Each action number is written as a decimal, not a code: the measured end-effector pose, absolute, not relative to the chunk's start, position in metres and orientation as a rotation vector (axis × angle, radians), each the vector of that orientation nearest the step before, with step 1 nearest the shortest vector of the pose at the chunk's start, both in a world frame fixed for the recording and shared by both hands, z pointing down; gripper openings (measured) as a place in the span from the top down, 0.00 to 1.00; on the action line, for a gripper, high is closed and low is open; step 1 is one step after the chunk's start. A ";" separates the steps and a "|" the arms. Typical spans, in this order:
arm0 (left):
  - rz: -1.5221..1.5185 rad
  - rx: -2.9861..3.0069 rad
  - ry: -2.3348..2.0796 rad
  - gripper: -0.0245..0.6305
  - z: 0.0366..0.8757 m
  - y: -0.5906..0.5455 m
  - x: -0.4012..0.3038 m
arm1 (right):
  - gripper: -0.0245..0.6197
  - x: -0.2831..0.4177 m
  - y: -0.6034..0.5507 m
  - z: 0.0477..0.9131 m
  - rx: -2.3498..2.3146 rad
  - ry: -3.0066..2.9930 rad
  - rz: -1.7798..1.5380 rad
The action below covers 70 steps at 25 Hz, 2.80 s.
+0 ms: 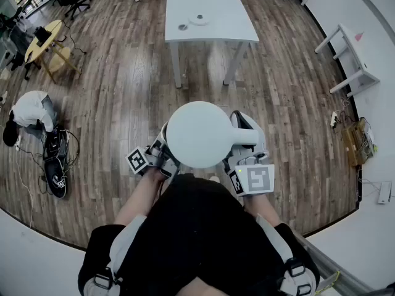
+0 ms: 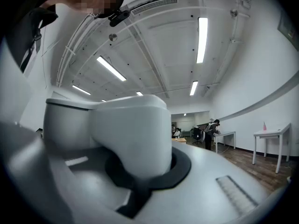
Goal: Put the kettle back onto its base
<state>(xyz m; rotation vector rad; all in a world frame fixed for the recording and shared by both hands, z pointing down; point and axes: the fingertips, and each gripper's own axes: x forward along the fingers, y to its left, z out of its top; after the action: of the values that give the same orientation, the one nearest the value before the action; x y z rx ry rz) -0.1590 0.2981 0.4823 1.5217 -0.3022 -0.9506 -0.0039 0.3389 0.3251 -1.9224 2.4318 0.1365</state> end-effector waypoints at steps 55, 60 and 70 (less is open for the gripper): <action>-1.007 1.537 -0.358 0.52 0.485 0.166 -0.064 | 0.95 0.098 0.197 0.332 -1.821 2.467 0.135; -1.004 1.542 -0.365 0.52 0.482 0.158 -0.048 | 0.95 0.115 0.189 0.331 -1.820 2.456 0.133; -1.012 1.517 -0.384 0.52 0.493 0.110 -0.051 | 0.95 0.114 0.135 0.341 -1.814 2.474 0.103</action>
<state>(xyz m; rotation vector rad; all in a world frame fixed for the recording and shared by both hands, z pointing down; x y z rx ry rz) -0.0509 0.1103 0.4930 1.5170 -0.3837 -1.0116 0.1145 0.1351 0.3407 -1.8140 2.4744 0.1028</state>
